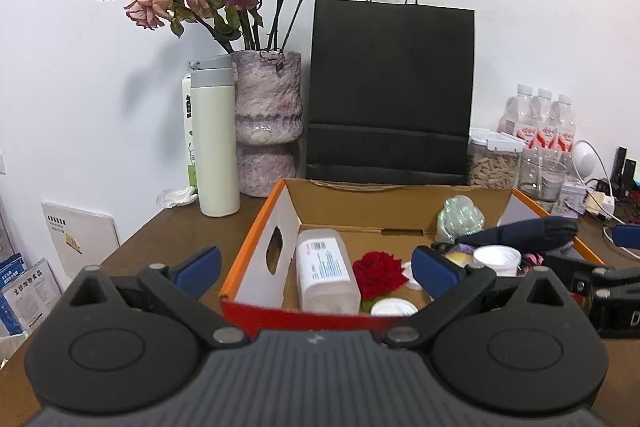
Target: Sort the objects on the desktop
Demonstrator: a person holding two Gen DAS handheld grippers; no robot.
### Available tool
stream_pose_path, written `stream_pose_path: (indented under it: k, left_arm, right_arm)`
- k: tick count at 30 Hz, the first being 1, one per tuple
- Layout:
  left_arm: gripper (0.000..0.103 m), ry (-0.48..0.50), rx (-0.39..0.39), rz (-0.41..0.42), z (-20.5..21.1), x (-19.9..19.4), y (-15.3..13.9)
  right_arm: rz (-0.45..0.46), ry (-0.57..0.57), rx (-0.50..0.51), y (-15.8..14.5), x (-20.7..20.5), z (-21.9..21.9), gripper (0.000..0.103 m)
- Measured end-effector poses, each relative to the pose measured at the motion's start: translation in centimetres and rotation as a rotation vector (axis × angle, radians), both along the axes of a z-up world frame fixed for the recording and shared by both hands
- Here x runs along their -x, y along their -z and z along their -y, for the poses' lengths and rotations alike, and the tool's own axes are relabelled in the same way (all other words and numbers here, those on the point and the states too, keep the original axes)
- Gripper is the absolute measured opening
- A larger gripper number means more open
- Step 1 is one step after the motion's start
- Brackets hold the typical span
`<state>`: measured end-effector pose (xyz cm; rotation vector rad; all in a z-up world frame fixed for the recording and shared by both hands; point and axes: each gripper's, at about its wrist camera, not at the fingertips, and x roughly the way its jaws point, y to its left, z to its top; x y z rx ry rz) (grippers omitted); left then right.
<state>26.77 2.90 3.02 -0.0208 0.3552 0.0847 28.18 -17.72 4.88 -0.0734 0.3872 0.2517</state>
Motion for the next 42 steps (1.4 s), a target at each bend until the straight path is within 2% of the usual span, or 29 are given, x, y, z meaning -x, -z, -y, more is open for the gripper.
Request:
stream_pose_path:
  k: [8,13,19,27,36,42]
  left_arm:
    - [0.103,0.047,-0.005,-0.063,0.6,2.7,1.1]
    - [0.103,0.073,-0.012,-0.166,1.0,3.8,3.1]
    - [0.103,0.086,0.017,-0.278,0.8,4.2,5.2]
    - [0.103,0.082,0.037,-0.245,0.5,5.3,4.7]
    - [0.103,0.076,0.026,-0.214,0.6,6.5,4.6]
    - [0.103,0.081,-0.015,-0.201,1.4,7.0,4.8]
  right_arm:
    - [-0.075,0.027,-0.017,0.5,2.4,0.6,0.103]
    - [-0.156,0.045,-0.023,2.1,3.9,0.7,0.103]
    - [-0.256,0.075,0.0,4.6,4.7,0.4,0.103]
    - [-0.25,0.092,-0.01,5.3,6.0,0.2,0.103]
    - [-0.184,0.088,-0.006,5.0,7.9,-0.2,0.103]
    - [-0.16,0.092,-0.015,4.9,8.4,0.0,0.103]
